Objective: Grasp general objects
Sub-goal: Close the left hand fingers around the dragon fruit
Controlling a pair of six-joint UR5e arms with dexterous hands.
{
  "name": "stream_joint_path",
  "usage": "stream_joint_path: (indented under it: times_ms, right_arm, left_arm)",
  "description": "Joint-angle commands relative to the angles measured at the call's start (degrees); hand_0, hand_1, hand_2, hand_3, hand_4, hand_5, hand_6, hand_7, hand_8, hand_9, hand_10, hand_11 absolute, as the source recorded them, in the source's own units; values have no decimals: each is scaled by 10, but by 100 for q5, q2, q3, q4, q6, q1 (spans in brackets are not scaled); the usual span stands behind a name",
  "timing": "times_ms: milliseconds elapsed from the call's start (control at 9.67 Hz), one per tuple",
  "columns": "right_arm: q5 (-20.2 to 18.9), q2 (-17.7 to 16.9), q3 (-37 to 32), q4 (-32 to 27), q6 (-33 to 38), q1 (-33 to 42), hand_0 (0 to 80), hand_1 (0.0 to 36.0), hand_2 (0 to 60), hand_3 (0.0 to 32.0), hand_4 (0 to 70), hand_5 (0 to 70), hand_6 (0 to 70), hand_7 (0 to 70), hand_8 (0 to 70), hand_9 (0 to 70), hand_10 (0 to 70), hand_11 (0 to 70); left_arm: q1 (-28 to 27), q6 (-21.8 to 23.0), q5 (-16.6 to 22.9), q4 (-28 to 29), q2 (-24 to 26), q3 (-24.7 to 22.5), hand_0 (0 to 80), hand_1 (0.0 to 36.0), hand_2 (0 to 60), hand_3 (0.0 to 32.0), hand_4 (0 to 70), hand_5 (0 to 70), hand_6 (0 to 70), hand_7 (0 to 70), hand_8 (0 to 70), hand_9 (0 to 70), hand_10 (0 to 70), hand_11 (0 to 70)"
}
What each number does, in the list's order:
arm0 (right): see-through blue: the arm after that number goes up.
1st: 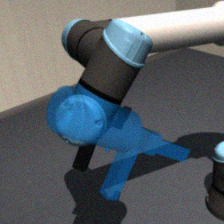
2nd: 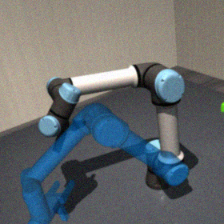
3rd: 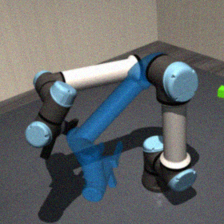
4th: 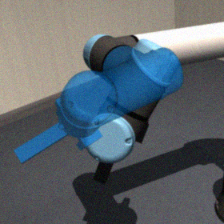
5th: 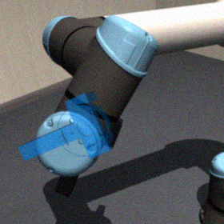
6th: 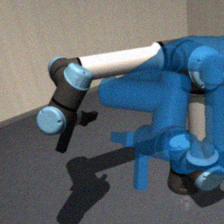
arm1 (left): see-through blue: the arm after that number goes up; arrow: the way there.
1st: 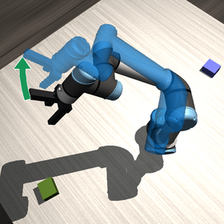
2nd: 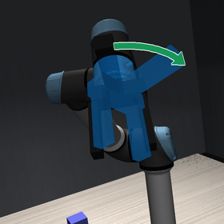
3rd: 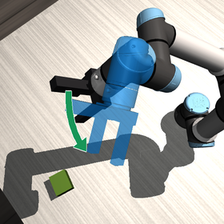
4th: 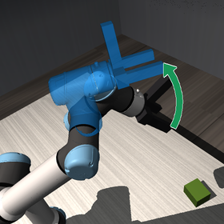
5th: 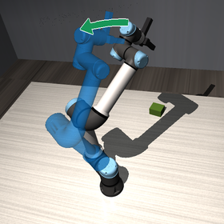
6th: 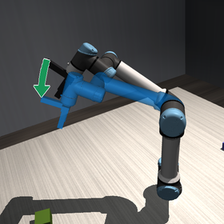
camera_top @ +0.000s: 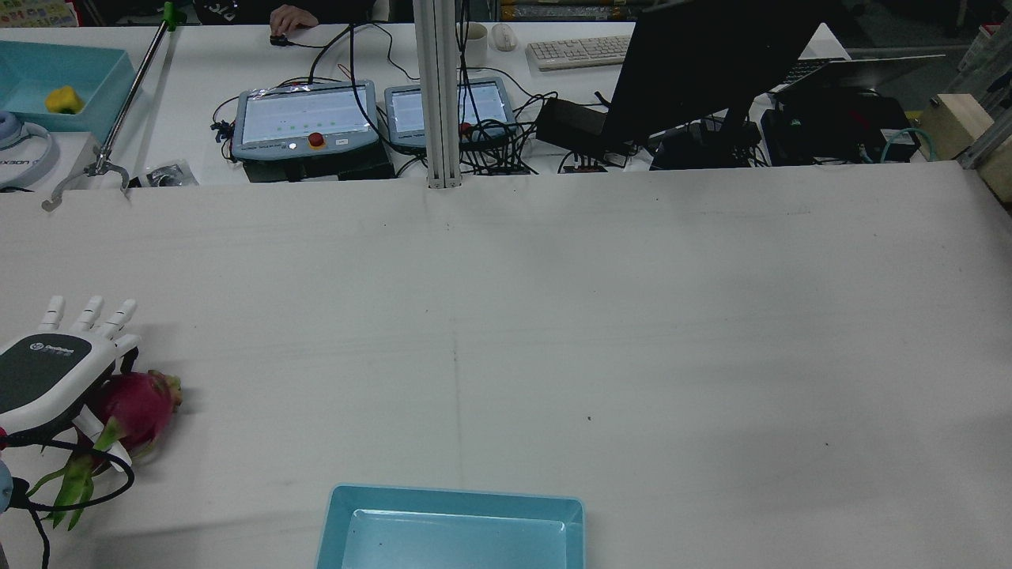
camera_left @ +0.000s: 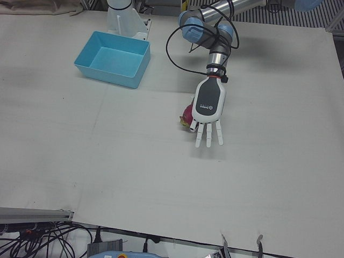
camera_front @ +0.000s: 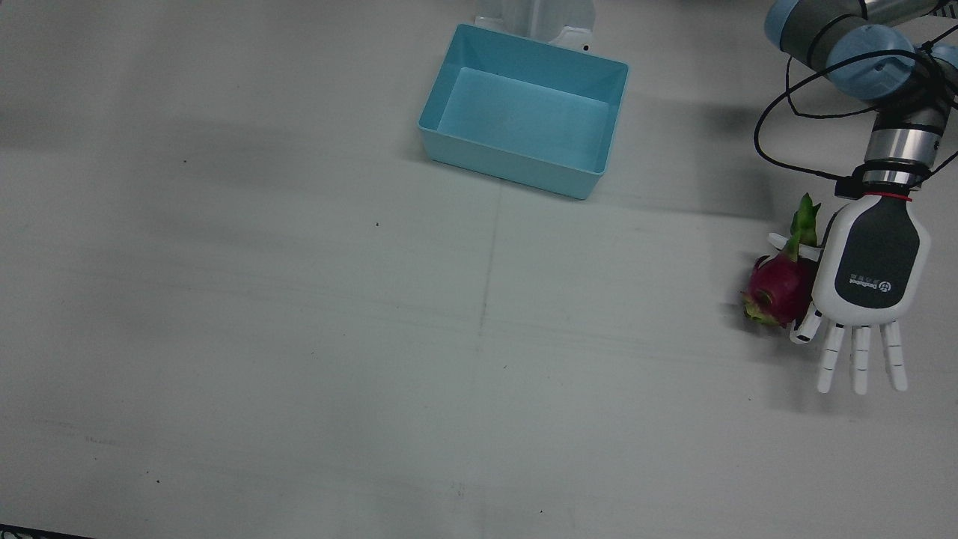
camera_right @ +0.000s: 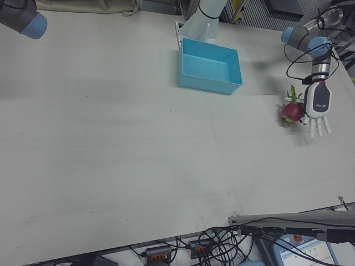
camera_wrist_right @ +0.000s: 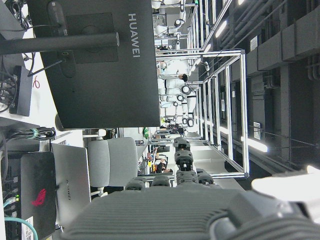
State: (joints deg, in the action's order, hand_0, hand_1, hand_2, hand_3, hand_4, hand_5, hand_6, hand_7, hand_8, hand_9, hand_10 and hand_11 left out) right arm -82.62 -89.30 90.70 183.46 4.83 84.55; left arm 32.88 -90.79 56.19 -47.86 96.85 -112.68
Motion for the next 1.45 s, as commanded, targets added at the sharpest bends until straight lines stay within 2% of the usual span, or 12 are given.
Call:
stream_joint_path:
  times_ms: [0,103,207,310,414,517,724,828,1034,1138,1241,1345]
  right_arm:
    - [0,0,0,-3,0,0,0,0,0,0,0,0,0,0,0,0,0,0]
    - [0,0,0,-3,0,0,0,0,0,0,0,0,0,0,0,0,0,0]
    - [0,0,0,-3,0,0,0,0,0,0,0,0,0,0,0,0,0,0]
    - [0,0,0,-3,0,0,0,0,0,0,0,0,0,0,0,0,0,0]
    - [0,0,0,5,0,0,0,0,0,0,0,0,0,0,0,0,0,0]
    - [0,0,0,6,0,0,0,0,0,0,0,0,0,0,0,0,0,0]
    - [0,0,0,-3,0,0,0,0,0,0,0,0,0,0,0,0,0,0]
    - [0,0,0,5,0,0,0,0,0,0,0,0,0,0,0,0,0,0]
    - [0,0,0,-3,0,0,0,0,0,0,0,0,0,0,0,0,0,0]
    - [0,0,0,5,0,0,0,0,0,0,0,0,0,0,0,0,0,0]
    - [0,0,0,-3,0,0,0,0,0,0,0,0,0,0,0,0,0,0]
    - [0,0,0,-3,0,0,0,0,0,0,0,0,0,0,0,0,0,0]
  left_arm:
    - [-1,0,-3,57,0,1,498,162,52,0,155,700,0,47,0,0,0,0]
    - [-1,0,-3,57,0,-8,492,182,184,0,212,700,0,57,0,0,0,0]
    - [-1,0,-3,57,0,-17,480,226,424,0,238,700,0,66,0,0,0,0]
    - [-1,0,-3,66,0,-17,476,262,592,0,246,700,0,74,0,0,0,0]
    - [-1,0,-3,74,9,-17,475,322,600,0,252,700,0,83,0,2,0,0]
    - [-1,0,-3,75,9,-26,477,359,600,0,252,700,0,87,0,3,0,0]
    - [-1,9,6,74,27,-130,474,360,600,0,250,700,0,86,0,3,0,0]
    - [17,26,14,66,35,-375,469,341,600,0,243,700,0,82,0,2,0,0]
    - [34,44,76,57,44,-876,456,230,564,0,185,700,0,69,0,0,0,0]
    - [43,53,146,66,53,-1174,434,163,337,0,124,700,0,50,0,0,0,0]
    - [104,88,477,83,253,-1290,417,131,229,0,74,700,0,31,0,0,0,0]
    - [322,236,1142,83,612,-1300,403,110,175,0,46,687,0,24,0,0,0,0]
